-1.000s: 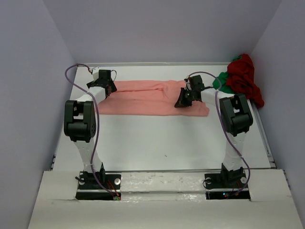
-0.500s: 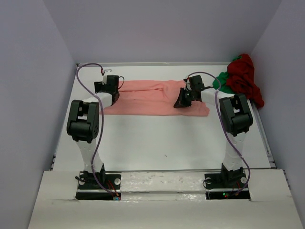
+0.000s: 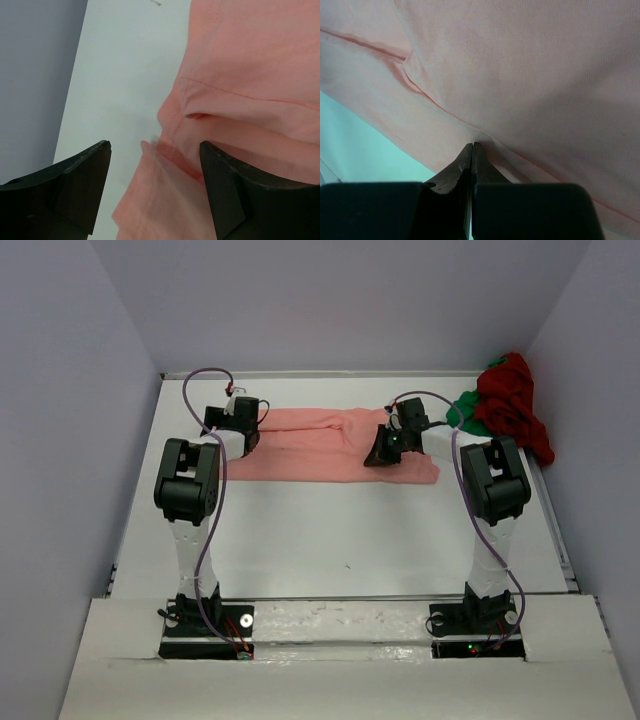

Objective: Fold and stack the t-shirts
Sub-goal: Fold the tshirt

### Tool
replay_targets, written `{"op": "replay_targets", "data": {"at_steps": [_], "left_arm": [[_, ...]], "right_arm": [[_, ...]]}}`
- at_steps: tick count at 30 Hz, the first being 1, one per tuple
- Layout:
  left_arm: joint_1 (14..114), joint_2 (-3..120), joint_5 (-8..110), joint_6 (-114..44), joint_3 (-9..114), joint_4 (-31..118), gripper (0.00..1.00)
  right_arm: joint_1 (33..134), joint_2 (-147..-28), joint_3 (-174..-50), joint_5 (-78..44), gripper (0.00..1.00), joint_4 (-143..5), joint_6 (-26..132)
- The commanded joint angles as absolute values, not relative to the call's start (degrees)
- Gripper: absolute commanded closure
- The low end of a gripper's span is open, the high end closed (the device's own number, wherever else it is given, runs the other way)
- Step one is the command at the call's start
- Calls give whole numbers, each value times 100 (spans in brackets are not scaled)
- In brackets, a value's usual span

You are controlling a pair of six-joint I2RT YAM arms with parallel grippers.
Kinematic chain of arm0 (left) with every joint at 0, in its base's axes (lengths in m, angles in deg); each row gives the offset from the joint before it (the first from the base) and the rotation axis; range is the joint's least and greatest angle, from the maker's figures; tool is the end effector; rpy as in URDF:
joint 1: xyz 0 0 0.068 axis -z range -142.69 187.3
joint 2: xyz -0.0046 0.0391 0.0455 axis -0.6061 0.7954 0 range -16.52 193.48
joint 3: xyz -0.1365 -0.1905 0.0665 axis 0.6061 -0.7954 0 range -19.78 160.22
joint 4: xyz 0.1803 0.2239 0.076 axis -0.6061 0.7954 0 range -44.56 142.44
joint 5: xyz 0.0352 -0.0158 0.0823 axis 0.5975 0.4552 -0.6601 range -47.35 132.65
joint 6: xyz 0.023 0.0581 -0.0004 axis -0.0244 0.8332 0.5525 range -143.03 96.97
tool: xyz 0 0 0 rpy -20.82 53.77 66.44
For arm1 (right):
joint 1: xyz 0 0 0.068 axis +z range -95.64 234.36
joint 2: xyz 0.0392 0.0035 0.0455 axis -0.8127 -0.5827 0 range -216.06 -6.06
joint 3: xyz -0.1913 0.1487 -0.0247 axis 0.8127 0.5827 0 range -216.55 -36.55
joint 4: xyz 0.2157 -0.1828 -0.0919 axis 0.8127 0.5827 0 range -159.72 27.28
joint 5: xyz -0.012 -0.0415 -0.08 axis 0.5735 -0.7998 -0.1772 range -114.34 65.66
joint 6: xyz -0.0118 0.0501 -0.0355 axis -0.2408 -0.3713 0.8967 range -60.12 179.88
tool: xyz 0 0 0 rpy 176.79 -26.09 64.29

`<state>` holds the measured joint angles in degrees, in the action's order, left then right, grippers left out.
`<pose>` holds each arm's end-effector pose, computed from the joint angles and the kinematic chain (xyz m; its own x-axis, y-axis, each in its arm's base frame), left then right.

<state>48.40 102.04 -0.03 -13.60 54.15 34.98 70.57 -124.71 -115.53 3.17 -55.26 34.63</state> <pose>0.4630 -0.0579 0.1014 -0.6109 0.2425 -0.7537 -0.3130 0.8004 0.5113 0.4319 0.1484 0.0899 -0.9203 0.1265 -0.3703 -0.1270 0.7984 0.5886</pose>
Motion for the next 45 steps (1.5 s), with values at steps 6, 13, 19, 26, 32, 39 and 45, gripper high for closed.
{"op": "replay_targets", "data": {"at_steps": [6,13,19,26,32,39,45], "left_arm": [[4820,10125,-569,-774,5633,2839,16],[4820,10230,-385,-397,5748,2557,17],[4864,10432,-253,-89,5923,2566,17],[4873,10897,-217,17,6406,3049,18],[4856,11109,-674,227,6609,2856,17],[4812,11285,-1455,527,6715,2804,18],[4671,11074,-1905,571,6530,2513,18]], "right_arm": [[7088,-12216,-11556,458,100,-5759,3527],[7088,-12199,-11565,484,100,-5767,3519],[7088,-12172,-11556,484,100,-5767,3536],[7088,-12137,-11539,476,100,-5759,3536],[7088,-12146,-11521,502,100,-5767,3536],[7088,-12189,-11539,502,100,-5767,3536],[7088,-12198,-11530,519,100,-5767,3536]]}}
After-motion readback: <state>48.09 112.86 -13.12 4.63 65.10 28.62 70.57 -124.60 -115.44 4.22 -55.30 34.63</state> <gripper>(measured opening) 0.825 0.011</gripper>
